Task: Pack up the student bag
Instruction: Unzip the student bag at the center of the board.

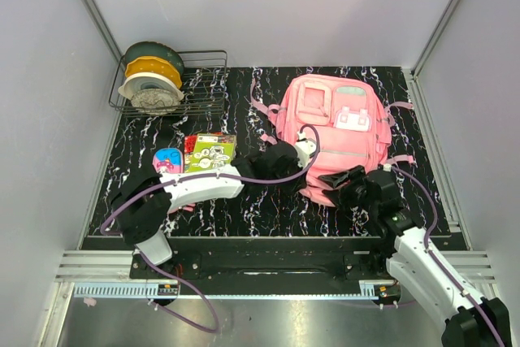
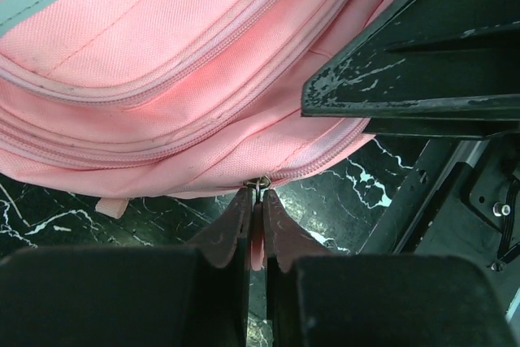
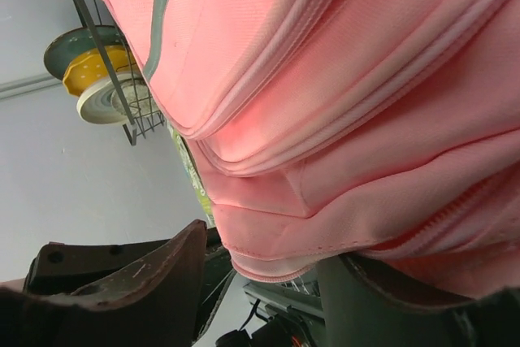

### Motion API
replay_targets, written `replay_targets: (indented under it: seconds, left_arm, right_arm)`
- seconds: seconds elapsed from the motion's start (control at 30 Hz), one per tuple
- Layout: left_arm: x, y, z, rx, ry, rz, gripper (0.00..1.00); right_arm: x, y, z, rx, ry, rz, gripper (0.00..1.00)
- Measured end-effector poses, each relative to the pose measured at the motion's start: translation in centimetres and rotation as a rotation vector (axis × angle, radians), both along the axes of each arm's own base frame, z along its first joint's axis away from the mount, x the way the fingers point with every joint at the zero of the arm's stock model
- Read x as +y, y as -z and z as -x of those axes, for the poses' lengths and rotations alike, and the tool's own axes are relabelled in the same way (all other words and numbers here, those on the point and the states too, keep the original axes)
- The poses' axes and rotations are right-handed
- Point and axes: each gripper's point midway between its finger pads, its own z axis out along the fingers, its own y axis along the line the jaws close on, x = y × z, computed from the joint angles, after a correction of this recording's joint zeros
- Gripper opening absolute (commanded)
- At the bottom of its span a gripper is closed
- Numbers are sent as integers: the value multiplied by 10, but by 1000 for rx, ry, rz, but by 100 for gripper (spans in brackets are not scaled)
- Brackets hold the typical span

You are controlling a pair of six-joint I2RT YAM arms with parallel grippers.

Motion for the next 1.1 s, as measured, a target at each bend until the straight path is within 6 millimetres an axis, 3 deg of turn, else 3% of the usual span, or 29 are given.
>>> replay_targets:
  seconds: [0.1, 0.33, 0.37, 0.43, 0.47, 0.53, 0.57, 0.6, 0.67, 0.7, 0.9, 1.1]
  left_arm:
    - [-3, -2, 0, -7, 4, 11, 0]
    - [-6, -5, 1, -16, 8, 25, 0]
    - [-6, -5, 1, -16, 8, 25, 0]
    - [-7, -5, 1, -16, 8, 25, 0]
    - [-7, -5, 0, -17, 8, 27, 0]
    - [-8, -4, 0, -17, 8, 27, 0]
    - [-8, -3, 0, -16, 8, 26, 0]
    - [-8, -3, 0, -16, 8, 25, 0]
    - [-8, -2, 0, -15, 8, 23, 0]
    - [-8, -1, 0, -14, 8, 22, 0]
    - [-10, -2, 1, -21, 10, 26, 0]
    - [-4, 5, -3, -48, 3, -2, 0]
  right_arm:
    - [0, -2, -3, -14, 2, -1, 50]
    - [2, -5, -6, -29, 2, -10, 46]
    - [2, -4, -6, -28, 0, -10, 40]
    - [3, -5, -6, -31, -4, -9, 15]
    - [3, -5, -6, -34, -6, -12, 10]
    - [5, -7, -7, -49, -16, -17, 19]
    - [5, -7, -7, -53, -19, -19, 31]
    - [6, -7, -7, -59, -23, -22, 34]
    - [7, -8, -6, -64, -30, -30, 15]
    - [8, -9, -6, -71, -34, -33, 0]
    - [5, -21, -6, -136, -29, -32, 0]
    - [-6, -14, -3, -125, -24, 79, 0]
